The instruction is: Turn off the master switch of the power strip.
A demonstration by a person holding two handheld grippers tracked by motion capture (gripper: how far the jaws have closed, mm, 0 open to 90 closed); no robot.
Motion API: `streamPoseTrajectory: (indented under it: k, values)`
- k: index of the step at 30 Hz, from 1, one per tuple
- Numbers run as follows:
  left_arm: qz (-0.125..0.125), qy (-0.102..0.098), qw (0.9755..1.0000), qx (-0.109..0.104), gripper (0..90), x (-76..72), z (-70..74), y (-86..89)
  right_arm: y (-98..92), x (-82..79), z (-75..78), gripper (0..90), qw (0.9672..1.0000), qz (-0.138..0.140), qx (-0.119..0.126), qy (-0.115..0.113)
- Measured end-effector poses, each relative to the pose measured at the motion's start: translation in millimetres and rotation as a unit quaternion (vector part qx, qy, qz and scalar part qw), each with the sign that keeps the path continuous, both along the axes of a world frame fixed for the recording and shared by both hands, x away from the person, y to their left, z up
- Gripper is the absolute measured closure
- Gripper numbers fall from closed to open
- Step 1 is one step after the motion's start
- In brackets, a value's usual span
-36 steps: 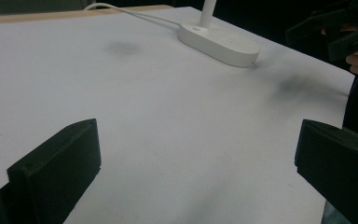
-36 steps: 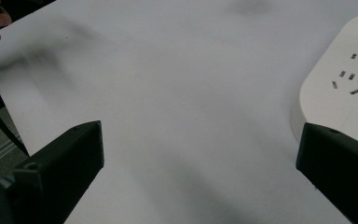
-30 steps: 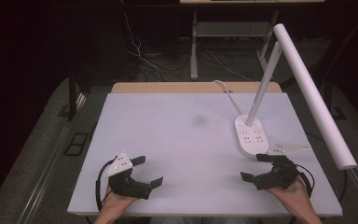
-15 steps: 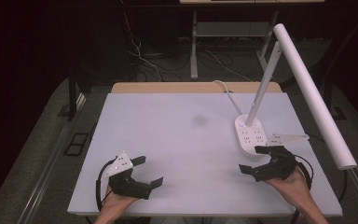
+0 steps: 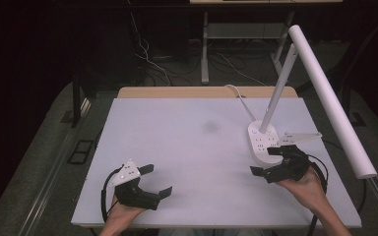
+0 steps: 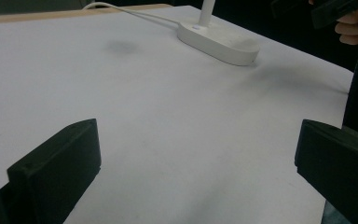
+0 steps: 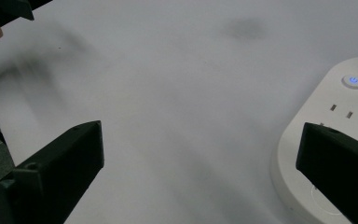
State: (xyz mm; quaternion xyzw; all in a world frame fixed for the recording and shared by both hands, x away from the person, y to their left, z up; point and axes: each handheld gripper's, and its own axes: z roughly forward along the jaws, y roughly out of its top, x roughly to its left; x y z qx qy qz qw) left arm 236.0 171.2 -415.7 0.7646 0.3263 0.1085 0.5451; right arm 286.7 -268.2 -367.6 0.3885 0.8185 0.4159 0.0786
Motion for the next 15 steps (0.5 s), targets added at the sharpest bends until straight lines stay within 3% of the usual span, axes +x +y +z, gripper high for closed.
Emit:
streamPoseTrajectory:
  k: [15]
  values:
    - [0.0, 0.001, 1.0, 0.0, 0.0, -0.1, 0.0, 0.2, 5.8, 21.0, 8.0, 0.3, 0.9997, -0.004, -0.023, -0.002]
